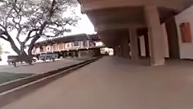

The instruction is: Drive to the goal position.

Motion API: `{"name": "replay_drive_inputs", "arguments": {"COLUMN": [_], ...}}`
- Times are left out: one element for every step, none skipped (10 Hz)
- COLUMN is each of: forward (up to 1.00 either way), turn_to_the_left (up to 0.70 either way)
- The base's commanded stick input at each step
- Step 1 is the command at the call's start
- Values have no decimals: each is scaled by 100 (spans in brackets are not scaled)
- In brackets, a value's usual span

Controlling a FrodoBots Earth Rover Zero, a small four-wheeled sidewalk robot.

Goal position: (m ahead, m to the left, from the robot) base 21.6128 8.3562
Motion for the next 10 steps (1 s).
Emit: {"name": "replay_drive_inputs", "arguments": {"forward": [50, 50, 50, 50, 50, 50, 50, 50, 50, 50], "turn_to_the_left": [0, 0, 0, 0, 0, 0, 0, 0, 0, 0]}}
